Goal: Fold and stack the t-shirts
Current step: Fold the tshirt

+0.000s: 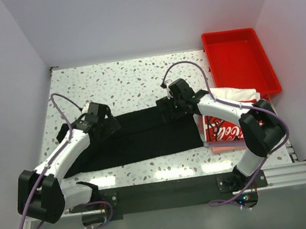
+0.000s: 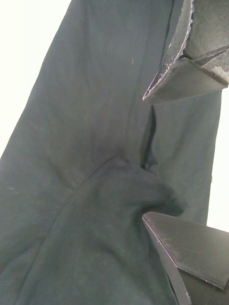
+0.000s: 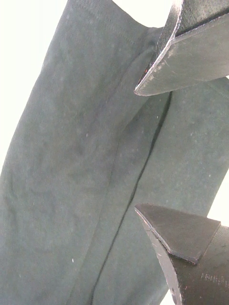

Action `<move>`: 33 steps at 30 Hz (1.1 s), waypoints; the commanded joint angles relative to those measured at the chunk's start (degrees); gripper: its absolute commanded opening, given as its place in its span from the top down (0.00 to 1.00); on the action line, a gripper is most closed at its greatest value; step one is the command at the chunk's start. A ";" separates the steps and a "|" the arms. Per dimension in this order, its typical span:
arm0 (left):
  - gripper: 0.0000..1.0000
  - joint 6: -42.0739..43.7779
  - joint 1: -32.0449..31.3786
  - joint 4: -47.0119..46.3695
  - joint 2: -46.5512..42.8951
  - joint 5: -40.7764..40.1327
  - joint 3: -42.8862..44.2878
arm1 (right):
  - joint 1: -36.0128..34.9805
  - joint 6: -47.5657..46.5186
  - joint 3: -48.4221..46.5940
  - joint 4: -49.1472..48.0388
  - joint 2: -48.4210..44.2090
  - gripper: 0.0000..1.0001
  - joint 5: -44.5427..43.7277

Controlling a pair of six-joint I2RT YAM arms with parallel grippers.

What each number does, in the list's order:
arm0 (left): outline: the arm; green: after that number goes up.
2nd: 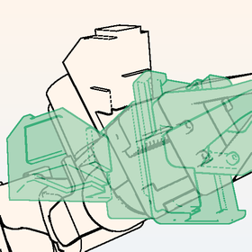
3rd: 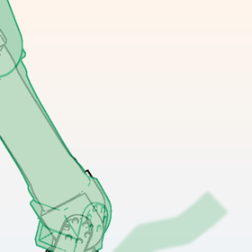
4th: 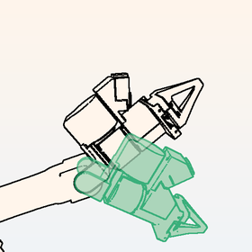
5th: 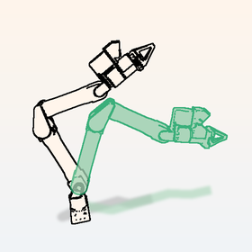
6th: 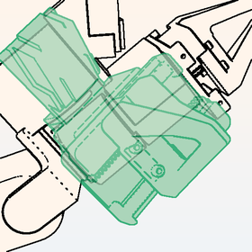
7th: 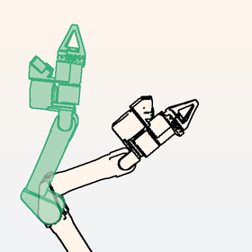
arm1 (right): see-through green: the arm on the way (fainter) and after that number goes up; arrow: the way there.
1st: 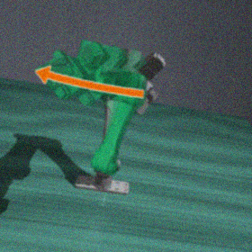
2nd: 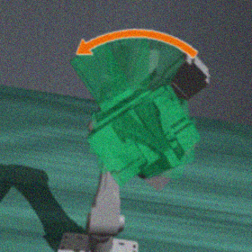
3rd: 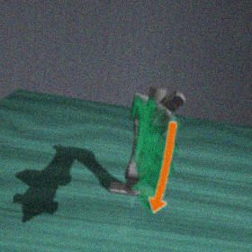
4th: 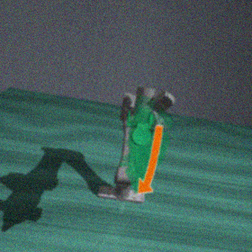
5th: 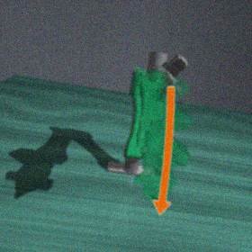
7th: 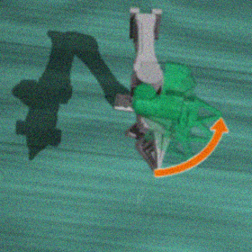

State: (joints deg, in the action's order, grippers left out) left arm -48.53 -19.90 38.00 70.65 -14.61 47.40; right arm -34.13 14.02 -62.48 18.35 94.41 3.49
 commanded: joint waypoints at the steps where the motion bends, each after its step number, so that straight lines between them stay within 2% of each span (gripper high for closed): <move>1: 0.00 -0.77 0.30 -5.02 -0.07 3.69 -5.72 | 0.99 0.13 -1.68 -0.42 -1.43 0.01 -2.61; 4: 0.00 -1.82 0.30 -9.25 -1.13 7.30 -12.48 | 2.13 0.04 -3.35 0.28 1.12 0.01 -2.70; 8: 0.00 -1.74 0.21 -9.00 -2.01 7.23 -15.14 | 3.19 -0.49 -5.02 -0.24 4.20 0.01 -2.87; 13: 0.00 -0.95 0.21 -5.22 -7.01 7.05 -12.69 | 3.81 1.00 -4.50 -0.07 7.71 0.01 -0.69; 17: 0.00 0.10 0.30 -2.58 -10.44 7.23 -9.00 | 3.81 3.11 -0.03 -0.86 6.58 0.01 2.31; 21: 0.00 0.55 0.30 0.84 -12.29 6.18 -4.17 | 3.72 4.52 3.94 -0.60 2.89 0.01 0.30; 24: 0.00 0.19 0.39 0.59 -13.08 2.14 -2.49 | 3.72 4.35 4.30 0.63 0.87 0.01 -2.16; 28: 0.00 -0.68 2.40 0.94 -9.84 -3.66 -0.20 | 3.72 3.38 3.16 0.90 -1.33 0.01 -2.70; 33: 0.00 -0.25 10.75 -3.80 -2.29 -1.83 -2.74 | 3.72 1.54 -0.10 1.07 -0.90 0.01 -1.47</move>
State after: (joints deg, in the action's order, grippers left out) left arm -48.86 -13.10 36.71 64.90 -14.61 45.56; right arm -30.37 16.80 -59.31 19.64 95.02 2.39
